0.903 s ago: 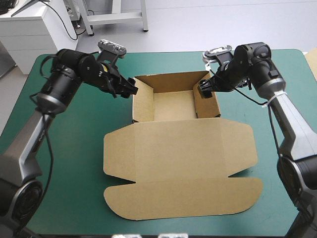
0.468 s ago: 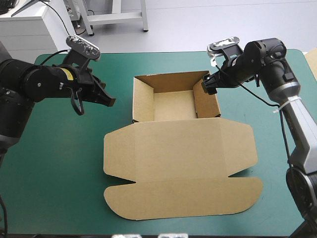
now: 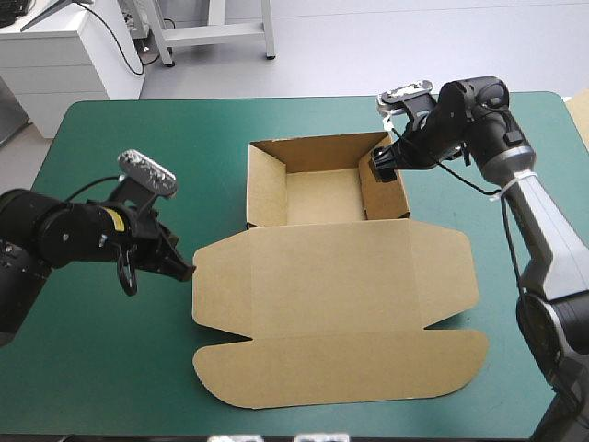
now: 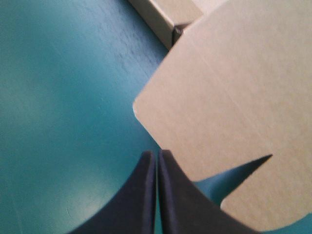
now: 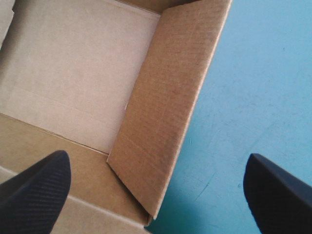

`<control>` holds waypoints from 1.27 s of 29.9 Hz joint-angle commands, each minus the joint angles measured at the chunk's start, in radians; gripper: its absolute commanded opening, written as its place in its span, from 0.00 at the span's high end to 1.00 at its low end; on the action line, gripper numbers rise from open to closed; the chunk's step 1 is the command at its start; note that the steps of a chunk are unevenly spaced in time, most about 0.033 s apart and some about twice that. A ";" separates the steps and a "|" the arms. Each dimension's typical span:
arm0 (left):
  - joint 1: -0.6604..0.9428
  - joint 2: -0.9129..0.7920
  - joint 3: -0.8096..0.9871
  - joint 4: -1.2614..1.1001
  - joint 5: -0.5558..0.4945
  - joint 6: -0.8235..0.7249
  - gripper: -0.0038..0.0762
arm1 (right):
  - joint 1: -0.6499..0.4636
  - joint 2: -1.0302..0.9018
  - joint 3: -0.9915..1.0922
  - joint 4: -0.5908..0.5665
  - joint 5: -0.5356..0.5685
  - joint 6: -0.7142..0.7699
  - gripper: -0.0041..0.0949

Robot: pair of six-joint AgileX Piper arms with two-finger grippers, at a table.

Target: Fold the box

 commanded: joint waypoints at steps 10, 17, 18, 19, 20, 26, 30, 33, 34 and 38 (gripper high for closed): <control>-0.008 -0.221 0.304 -0.029 -0.075 -0.033 0.96 | -0.004 0.119 -0.022 0.004 -0.025 -0.012 0.07; -0.008 -0.341 0.382 -0.018 -0.075 -0.058 0.96 | -0.004 0.157 -0.022 0.004 -0.027 -0.014 0.27; -0.008 -0.357 0.384 -0.018 -0.075 -0.058 0.96 | -0.004 0.159 -0.022 0.004 -0.027 -0.014 0.33; -0.008 -0.372 0.384 -0.018 -0.075 -0.058 0.96 | -0.004 0.159 -0.022 0.004 -0.027 -0.014 0.41; -0.008 -0.387 0.384 -0.018 -0.077 -0.058 0.96 | -0.004 0.159 -0.022 0.004 -0.027 -0.014 0.50; -0.008 -0.430 0.384 -0.018 -0.089 -0.058 0.96 | -0.004 0.159 -0.022 0.004 -0.027 -0.016 0.98; -0.008 -0.428 0.384 -0.018 -0.093 -0.058 0.96 | -0.004 0.159 -0.022 0.004 -0.027 -0.016 0.98; -0.008 -0.428 0.384 -0.018 -0.097 -0.058 0.96 | -0.004 0.159 -0.022 0.004 -0.027 -0.016 0.98; -0.008 -0.428 0.384 -0.018 -0.097 -0.058 0.96 | -0.004 0.159 -0.024 0.004 -0.027 -0.018 0.98; -0.008 -0.428 0.384 -0.018 -0.097 -0.058 0.96 | -0.004 0.157 -0.067 -0.004 -0.003 -0.025 0.98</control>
